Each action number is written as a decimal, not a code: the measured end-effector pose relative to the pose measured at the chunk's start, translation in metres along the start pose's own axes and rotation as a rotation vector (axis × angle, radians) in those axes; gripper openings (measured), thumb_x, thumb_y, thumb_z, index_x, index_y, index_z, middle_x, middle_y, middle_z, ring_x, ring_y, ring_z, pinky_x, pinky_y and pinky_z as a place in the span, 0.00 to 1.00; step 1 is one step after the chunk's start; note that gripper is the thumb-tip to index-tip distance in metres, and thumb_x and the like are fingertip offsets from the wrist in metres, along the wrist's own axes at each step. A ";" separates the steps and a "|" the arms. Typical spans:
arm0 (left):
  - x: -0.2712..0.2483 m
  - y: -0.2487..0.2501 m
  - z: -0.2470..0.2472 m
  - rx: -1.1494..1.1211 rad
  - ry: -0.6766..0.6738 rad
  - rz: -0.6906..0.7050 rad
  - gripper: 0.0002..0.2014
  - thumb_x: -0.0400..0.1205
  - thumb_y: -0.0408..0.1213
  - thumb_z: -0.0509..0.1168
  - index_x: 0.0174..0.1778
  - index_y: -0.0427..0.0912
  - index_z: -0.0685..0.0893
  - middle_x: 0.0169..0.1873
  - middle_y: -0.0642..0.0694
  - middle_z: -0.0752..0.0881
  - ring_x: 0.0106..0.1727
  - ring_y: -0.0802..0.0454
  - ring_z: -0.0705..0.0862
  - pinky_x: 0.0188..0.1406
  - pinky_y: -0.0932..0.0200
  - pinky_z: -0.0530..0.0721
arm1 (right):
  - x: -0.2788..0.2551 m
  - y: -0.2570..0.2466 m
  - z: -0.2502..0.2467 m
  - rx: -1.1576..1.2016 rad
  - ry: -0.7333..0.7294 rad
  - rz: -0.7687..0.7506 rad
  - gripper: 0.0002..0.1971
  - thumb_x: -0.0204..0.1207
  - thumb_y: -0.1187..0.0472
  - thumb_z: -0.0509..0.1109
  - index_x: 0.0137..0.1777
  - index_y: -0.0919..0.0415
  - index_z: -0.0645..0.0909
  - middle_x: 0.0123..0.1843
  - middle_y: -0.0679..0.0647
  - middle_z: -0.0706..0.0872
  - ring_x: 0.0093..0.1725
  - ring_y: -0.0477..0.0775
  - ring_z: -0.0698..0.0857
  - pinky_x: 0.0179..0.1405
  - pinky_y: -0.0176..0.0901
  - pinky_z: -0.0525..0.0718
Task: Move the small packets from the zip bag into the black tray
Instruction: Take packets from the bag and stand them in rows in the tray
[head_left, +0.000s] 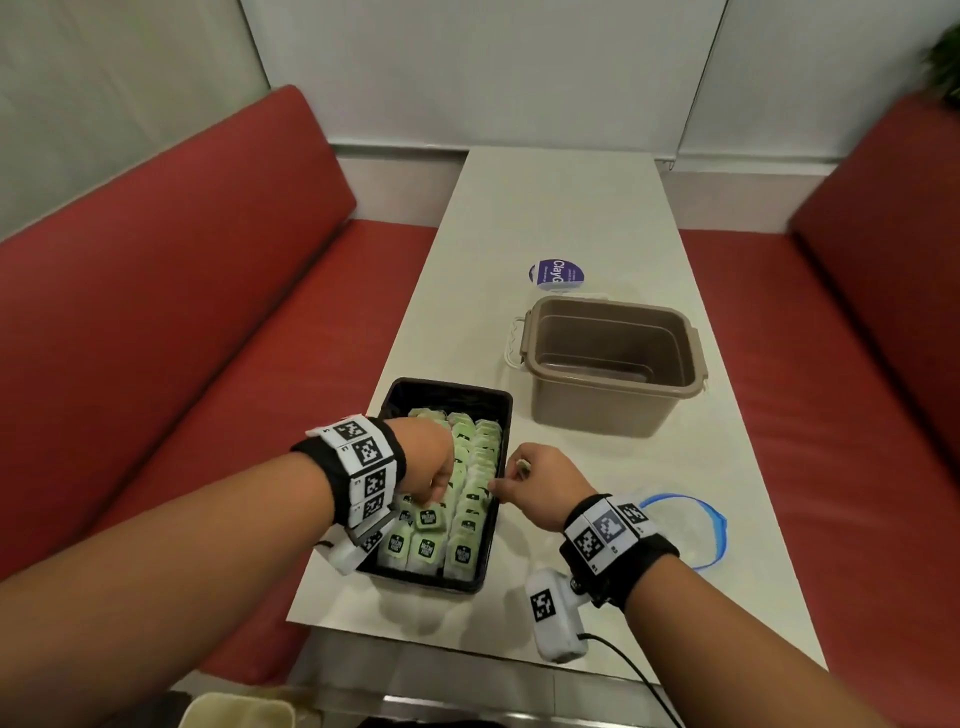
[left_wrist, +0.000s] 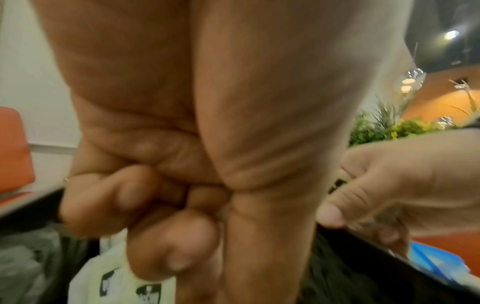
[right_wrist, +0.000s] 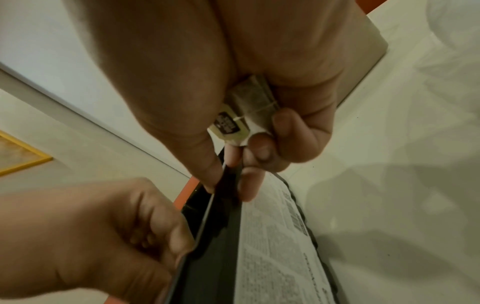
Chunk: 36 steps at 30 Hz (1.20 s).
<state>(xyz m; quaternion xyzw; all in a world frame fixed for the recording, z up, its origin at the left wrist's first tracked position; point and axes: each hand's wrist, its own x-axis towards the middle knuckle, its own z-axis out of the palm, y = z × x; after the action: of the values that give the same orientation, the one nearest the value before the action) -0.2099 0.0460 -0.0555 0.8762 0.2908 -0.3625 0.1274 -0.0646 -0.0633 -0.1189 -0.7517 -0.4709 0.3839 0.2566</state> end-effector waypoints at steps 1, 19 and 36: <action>0.006 0.003 0.004 0.025 -0.071 0.006 0.08 0.77 0.34 0.75 0.51 0.44 0.93 0.49 0.51 0.92 0.47 0.55 0.86 0.49 0.59 0.84 | 0.001 0.000 0.000 0.012 0.012 -0.003 0.11 0.72 0.55 0.78 0.37 0.54 0.77 0.42 0.54 0.90 0.44 0.55 0.86 0.45 0.45 0.84; 0.059 0.015 0.015 0.188 -0.246 0.081 0.11 0.78 0.36 0.75 0.56 0.43 0.92 0.54 0.49 0.91 0.48 0.53 0.87 0.49 0.61 0.82 | -0.004 0.005 -0.005 0.153 0.024 0.065 0.12 0.74 0.51 0.68 0.47 0.53 0.68 0.41 0.51 0.80 0.38 0.54 0.79 0.37 0.44 0.75; 0.034 0.006 -0.018 -0.073 0.041 0.152 0.17 0.70 0.53 0.80 0.51 0.50 0.90 0.41 0.58 0.90 0.43 0.61 0.86 0.46 0.62 0.85 | -0.008 0.011 -0.023 0.429 0.074 -0.101 0.04 0.74 0.63 0.79 0.39 0.56 0.87 0.32 0.54 0.88 0.32 0.55 0.86 0.38 0.51 0.89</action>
<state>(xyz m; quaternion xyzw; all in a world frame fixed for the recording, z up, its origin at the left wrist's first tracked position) -0.1770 0.0630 -0.0671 0.8978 0.2391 -0.3231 0.1803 -0.0428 -0.0759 -0.1110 -0.6690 -0.4059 0.4339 0.4466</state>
